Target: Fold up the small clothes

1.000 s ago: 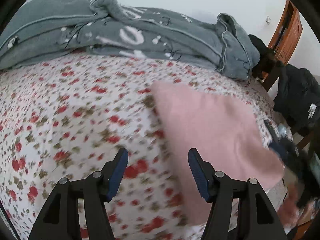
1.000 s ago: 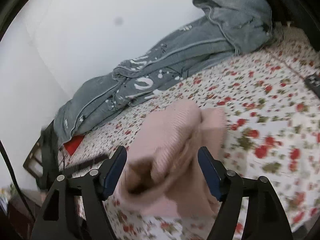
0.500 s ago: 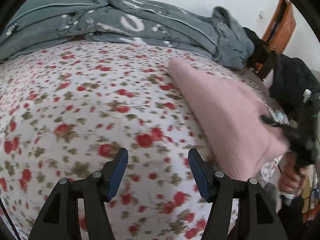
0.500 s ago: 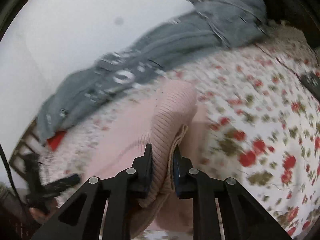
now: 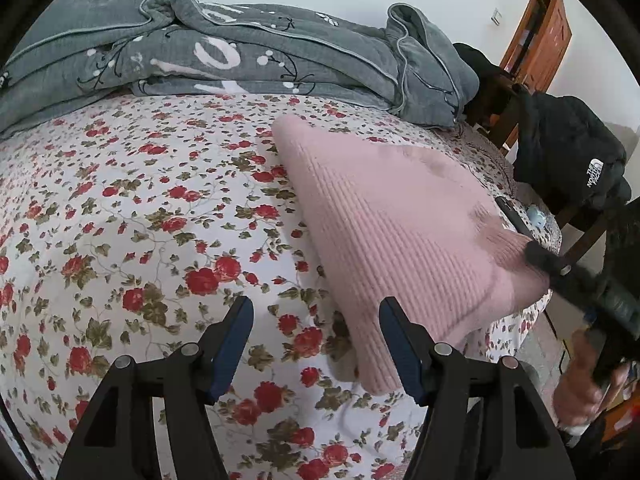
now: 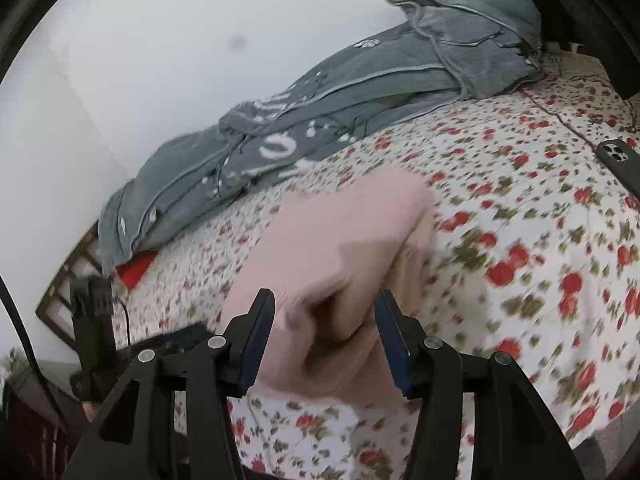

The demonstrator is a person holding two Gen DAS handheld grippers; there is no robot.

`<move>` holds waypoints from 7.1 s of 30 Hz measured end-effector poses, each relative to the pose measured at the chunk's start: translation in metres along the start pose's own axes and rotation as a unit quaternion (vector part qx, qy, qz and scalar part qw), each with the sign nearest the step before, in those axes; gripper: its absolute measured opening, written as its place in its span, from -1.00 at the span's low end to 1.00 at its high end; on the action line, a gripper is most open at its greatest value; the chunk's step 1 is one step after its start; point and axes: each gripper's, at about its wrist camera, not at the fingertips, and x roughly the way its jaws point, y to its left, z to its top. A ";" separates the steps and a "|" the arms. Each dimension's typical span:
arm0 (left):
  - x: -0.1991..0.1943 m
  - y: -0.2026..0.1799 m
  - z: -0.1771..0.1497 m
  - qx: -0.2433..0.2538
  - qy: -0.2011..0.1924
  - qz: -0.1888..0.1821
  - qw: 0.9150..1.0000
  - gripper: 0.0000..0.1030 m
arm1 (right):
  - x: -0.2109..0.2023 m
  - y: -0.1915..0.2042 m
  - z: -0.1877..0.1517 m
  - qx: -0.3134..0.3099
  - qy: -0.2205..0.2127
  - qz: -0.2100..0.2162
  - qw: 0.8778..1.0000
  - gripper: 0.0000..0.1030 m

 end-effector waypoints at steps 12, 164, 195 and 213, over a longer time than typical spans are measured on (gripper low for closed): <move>-0.007 0.000 -0.003 -0.002 -0.002 0.009 1.000 0.24 | -0.006 -0.041 -0.031 0.015 -0.018 -0.028 0.999 -0.91; 0.152 0.137 0.187 0.045 -0.014 0.102 0.994 0.19 | 0.295 0.041 0.147 -0.161 0.062 -0.066 0.983 -0.34; 0.158 0.146 0.176 0.025 -0.036 0.087 0.995 0.42 | 0.280 0.030 0.141 -0.129 0.048 -0.047 0.989 -0.04; 0.159 0.146 0.177 0.024 -0.035 0.087 0.995 0.43 | 0.277 0.029 0.140 -0.121 0.048 -0.048 0.990 0.05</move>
